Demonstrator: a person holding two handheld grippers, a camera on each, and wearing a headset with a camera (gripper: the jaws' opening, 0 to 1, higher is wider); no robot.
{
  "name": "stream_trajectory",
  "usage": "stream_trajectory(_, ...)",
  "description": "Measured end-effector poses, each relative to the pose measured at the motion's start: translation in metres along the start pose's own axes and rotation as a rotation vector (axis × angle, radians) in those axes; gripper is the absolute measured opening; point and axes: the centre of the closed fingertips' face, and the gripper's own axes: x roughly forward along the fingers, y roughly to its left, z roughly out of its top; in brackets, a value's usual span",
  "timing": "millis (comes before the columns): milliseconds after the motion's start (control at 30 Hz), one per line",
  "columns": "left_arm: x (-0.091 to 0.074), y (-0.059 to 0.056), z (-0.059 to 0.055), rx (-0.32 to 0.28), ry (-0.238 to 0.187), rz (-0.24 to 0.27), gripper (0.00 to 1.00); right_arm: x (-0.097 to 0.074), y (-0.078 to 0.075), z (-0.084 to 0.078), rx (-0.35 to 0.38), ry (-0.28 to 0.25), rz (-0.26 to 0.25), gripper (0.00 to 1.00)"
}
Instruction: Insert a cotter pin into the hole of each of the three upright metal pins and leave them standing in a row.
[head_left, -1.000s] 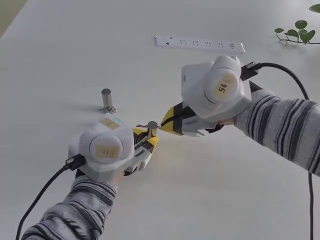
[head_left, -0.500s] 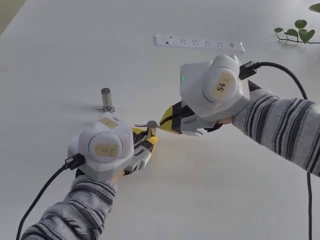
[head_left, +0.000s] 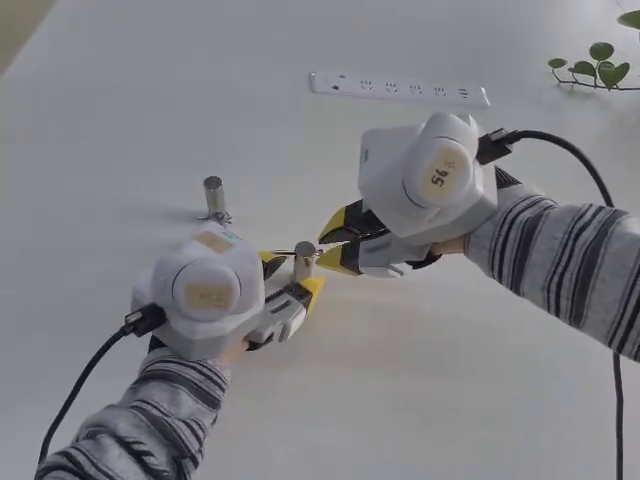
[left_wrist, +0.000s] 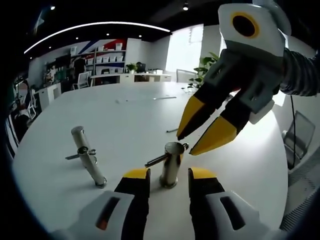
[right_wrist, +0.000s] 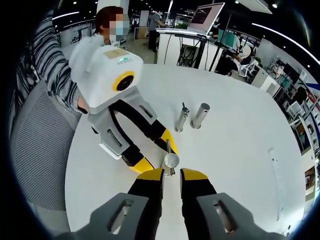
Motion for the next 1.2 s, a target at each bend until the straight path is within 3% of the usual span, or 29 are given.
stream_trajectory(133, -0.011, -0.002, 0.002, 0.007, 0.002, -0.014, 0.33, 0.005, -0.003, 0.005, 0.045, -0.022, 0.019, 0.13)
stream_trajectory(533, -0.04, 0.001, 0.002, 0.015, 0.017, -0.004, 0.47, 0.024, 0.001, 0.005, 0.085, -0.014, 0.056, 0.11)
stream_trajectory(800, -0.059, 0.002, 0.008, 0.015, -0.012, 0.0, 0.56, 0.023, 0.001, 0.005, 0.116, -0.026, 0.06, 0.09)
stream_trajectory(933, -0.067, 0.004, 0.011, 0.008, -0.028, 0.006, 0.61, 0.023, 0.0, 0.005, 0.17, -0.04, 0.069, 0.08)
stream_trajectory(1200, -0.075, 0.013, 0.013, 0.018, -0.04, 0.03, 0.73, 0.022, 0.0, 0.006, 0.172, -0.032, 0.062, 0.08)
